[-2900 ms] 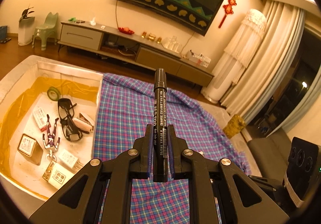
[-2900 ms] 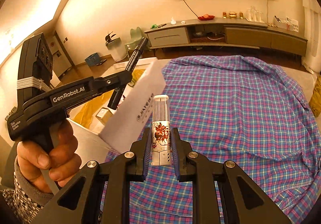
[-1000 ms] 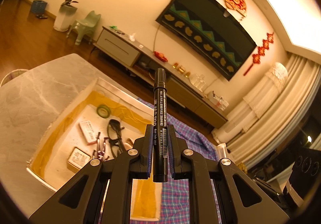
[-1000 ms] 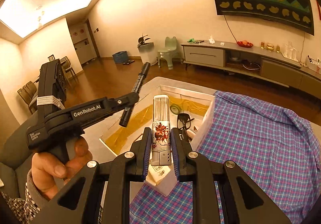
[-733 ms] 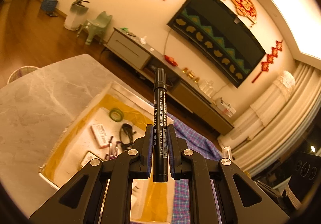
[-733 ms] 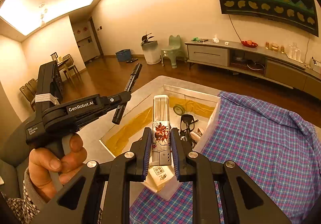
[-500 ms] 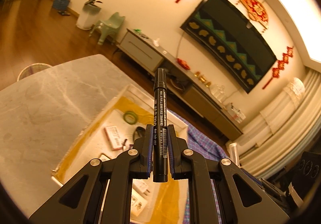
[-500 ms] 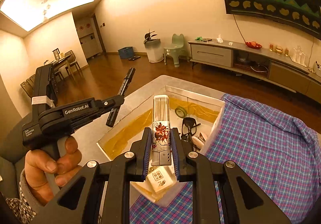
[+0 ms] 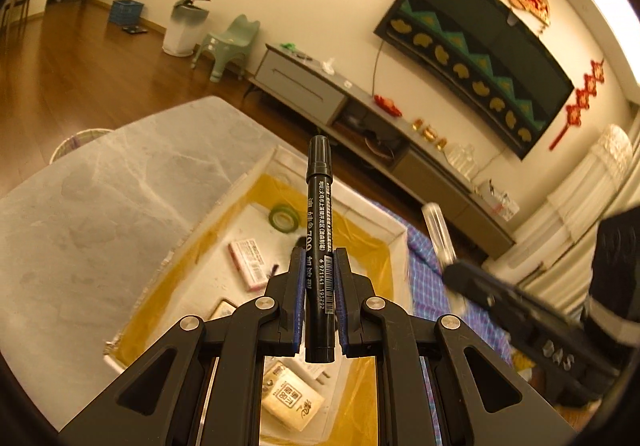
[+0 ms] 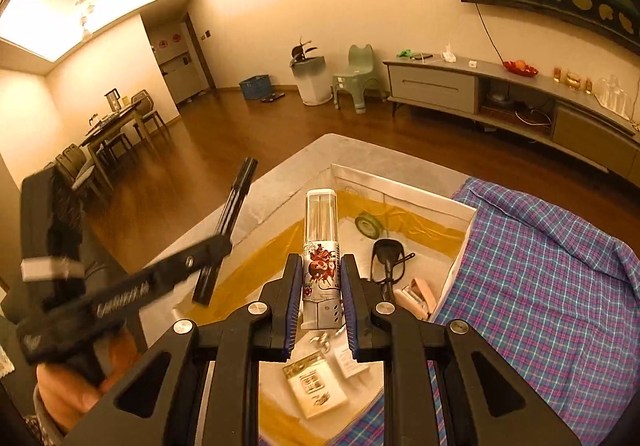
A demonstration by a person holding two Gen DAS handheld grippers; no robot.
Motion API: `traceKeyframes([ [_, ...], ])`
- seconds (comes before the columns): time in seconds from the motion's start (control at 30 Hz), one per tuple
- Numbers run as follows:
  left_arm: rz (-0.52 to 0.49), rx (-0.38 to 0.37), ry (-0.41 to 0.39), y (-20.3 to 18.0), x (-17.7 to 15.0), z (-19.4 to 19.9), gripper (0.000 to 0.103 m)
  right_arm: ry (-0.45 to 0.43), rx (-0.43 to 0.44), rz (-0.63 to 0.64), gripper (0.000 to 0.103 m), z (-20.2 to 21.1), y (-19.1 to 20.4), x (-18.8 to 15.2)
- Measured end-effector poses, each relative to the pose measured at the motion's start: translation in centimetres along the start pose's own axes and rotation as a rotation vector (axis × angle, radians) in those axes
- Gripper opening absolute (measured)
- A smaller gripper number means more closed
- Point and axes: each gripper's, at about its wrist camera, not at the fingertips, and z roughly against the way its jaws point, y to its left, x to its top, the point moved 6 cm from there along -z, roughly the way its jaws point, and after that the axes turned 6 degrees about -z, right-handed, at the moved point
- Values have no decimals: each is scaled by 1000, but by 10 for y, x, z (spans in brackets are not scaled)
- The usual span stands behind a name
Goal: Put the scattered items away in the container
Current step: 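Carry the black marker in the left tool while the right tool carries the glue tube over the box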
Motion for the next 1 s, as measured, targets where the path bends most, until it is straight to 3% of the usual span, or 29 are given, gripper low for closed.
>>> traceKeyframes([
  [0.13, 8, -21, 26, -5, 1, -13, 13, 28, -37, 20, 21, -16, -10, 5],
  [0.47, 37, 14, 87, 2, 5, -58, 13, 93, -80, 10, 21, -45, -34, 7],
  [0.67, 36, 56, 121, 9, 5, -85, 13, 115, -77, -16, 21, -54, -44, 6],
  [1.0, 12, 45, 137, 7, 23, -105, 13, 176, -33, 12, 21, -61, -31, -20],
])
